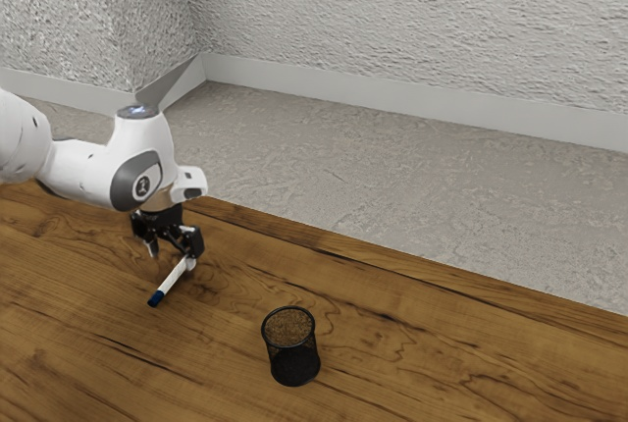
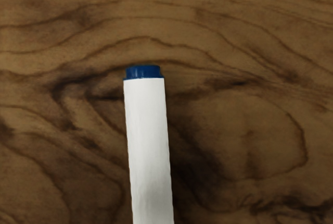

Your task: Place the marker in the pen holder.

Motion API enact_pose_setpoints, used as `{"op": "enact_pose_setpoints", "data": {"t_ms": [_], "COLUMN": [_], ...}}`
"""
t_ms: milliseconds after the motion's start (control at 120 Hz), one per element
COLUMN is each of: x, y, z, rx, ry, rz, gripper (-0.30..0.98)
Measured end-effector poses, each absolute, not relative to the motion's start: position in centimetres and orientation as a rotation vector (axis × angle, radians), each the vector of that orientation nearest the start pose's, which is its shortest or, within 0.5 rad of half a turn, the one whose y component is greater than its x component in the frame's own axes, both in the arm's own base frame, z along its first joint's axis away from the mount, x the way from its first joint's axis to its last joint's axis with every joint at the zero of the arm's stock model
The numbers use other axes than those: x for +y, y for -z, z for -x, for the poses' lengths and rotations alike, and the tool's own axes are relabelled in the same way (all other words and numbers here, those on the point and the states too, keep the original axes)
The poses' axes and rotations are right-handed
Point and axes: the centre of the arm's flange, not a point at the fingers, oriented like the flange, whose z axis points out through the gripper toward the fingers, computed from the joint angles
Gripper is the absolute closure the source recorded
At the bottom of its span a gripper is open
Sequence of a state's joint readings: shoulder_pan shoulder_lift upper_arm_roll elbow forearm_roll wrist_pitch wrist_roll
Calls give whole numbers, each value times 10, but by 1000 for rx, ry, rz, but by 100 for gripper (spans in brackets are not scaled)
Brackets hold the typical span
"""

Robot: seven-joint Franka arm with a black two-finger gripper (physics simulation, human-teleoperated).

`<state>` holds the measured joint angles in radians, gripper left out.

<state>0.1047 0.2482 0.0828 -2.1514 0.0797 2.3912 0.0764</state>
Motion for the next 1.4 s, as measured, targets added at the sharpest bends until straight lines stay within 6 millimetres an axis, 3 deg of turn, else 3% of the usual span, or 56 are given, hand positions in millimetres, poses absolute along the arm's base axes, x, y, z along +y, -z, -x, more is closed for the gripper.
{"op": "enact_pose_setpoints", "data": {"t_ms": [175,333,600,933,1167,1225,1300,1358,1400], "x": [118,115,117,117,116,115,106,92,70], "y": [-258,-255,-243,-245,-244,-249,-272,-295,-316], "z": [-566,-577,-577,-577,-577,-578,-583,-587,-591], "rx": [-79,-45,-27,-8,-1,0,15,44,83], "ry": [-51,-21,-33,-28,-27,-14,48,109,168], "rz": [3063,3061,3064,3065,3058,3054,3046,3038,3037], "gripper": [3,3,4,57,74,76,77,78,78]}}
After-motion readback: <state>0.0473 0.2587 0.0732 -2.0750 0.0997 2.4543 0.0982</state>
